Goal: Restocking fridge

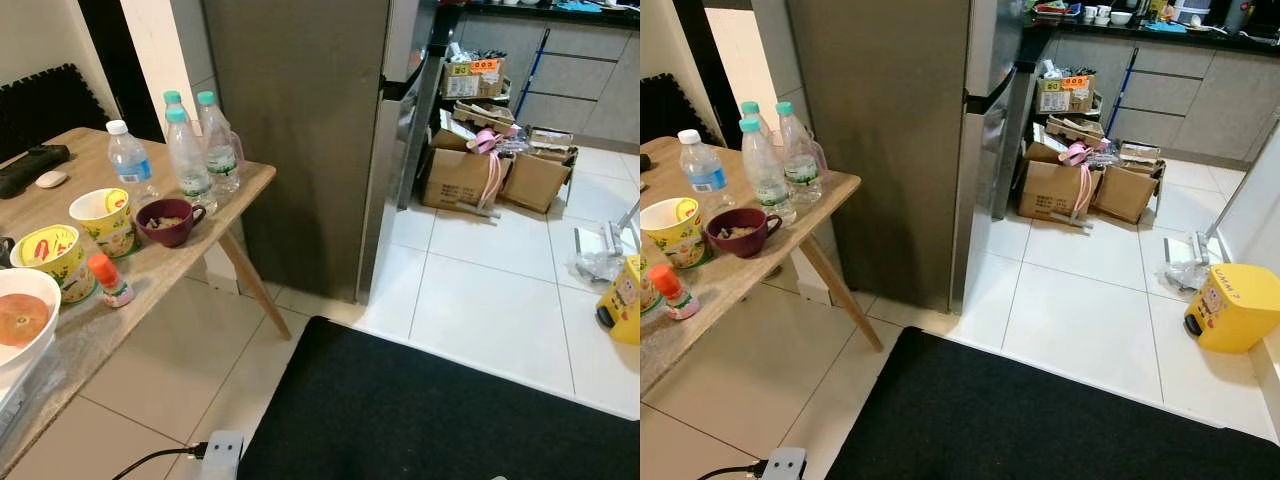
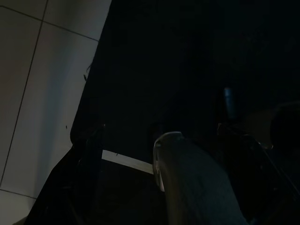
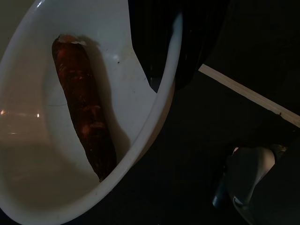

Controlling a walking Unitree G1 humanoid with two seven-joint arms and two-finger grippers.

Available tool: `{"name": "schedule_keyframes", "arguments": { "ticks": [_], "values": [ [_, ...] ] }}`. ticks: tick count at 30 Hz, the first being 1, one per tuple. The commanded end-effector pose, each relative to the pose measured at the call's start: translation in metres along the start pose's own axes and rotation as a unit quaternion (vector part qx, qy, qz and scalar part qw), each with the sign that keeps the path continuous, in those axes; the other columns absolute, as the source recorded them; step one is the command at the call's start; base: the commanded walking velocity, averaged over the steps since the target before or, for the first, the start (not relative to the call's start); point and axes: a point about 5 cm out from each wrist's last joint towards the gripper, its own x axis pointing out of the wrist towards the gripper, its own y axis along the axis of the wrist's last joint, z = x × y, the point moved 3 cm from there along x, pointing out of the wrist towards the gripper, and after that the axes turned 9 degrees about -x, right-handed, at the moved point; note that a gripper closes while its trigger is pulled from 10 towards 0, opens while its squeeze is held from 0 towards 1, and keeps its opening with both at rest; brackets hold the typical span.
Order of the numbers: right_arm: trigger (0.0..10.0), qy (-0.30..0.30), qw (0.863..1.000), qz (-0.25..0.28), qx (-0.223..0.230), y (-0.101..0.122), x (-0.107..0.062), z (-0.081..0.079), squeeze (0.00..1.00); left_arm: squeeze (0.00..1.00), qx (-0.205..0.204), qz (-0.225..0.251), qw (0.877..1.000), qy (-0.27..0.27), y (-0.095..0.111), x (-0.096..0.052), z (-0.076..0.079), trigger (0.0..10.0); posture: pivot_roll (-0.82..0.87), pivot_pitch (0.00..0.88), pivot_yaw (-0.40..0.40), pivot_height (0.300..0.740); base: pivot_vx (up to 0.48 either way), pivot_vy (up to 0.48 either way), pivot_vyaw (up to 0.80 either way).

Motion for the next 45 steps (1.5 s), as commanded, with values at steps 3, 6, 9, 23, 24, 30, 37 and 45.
{"name": "schedule_keyframes", "arguments": {
  "ticks": [3, 6, 9, 23, 24, 30, 37, 45],
  "values": [
    [10.0, -0.001, 1.0, 0.001, -0.005, 0.0, 0.0, 0.0, 0.0, 0.0, 0.0, -0.014, 1.0, -0.005, -0.007, 0.0, 0.003, 10.0, -0.02, 0.0, -0.03, 0.74, 0.0, -0.46, 0.0],
    [10.0, -0.001, 1.0, 0.001, -0.005, 0.0, 0.0, 0.0, 0.0, 0.0, -0.001, -0.014, 1.0, -0.005, -0.007, 0.0, 0.003, 10.0, -0.02, 0.0, -0.031, 0.74, 0.0, -0.46, 0.0],
    [10.0, 0.0, 1.0, 0.001, -0.006, 0.0, 0.0, -0.001, 0.0, 0.0, 0.0, -0.014, 1.0, -0.005, -0.008, 0.0, 0.003, 10.0, -0.02, 0.0, -0.032, 0.74, 0.0, -0.459, 0.0],
    [10.0, -0.022, 1.0, 0.003, 0.011, 0.002, -0.001, 0.013, 0.0, 0.0, -0.006, -0.01, 1.0, 0.004, -0.006, -0.001, -0.003, 10.0, -0.02, 0.0, -0.034, 0.74, 0.0, -0.458, 0.0],
    [10.0, -0.026, 1.0, 0.004, 0.013, 0.002, -0.001, 0.016, 0.0, 0.0, -0.008, -0.009, 1.0, 0.007, -0.006, -0.002, -0.005, 10.0, -0.02, 0.0, -0.03, 0.74, 0.0, -0.435, 0.0],
    [10.0, -0.026, 1.0, 0.004, 0.01, 0.002, -0.001, 0.013, 0.0, 0.0, -0.015, -0.004, 0.999, 0.033, -0.003, -0.004, -0.018, 10.0, -0.03, 0.0, -0.022, 0.74, 0.0, -0.133, 0.0],
    [10.0, -0.016, 1.0, 0.003, -0.005, 0.001, 0.0, 0.006, 0.0, 0.0, -0.038, 0.022, 0.998, 0.055, 0.014, -0.005, -0.029, 10.0, -0.04, 0.0, -0.01, 0.74, 0.0, 0.0, 0.0],
    [10.0, -0.027, 1.0, 0.001, 0.003, -0.003, -0.001, 0.013, 0.0, 0.0, -0.019, 0.017, 0.999, 0.045, 0.016, -0.002, -0.02, 10.0, -0.06, 0.0, 0.004, 0.74, 0.0, 0.0, 0.0]
  ]
}}
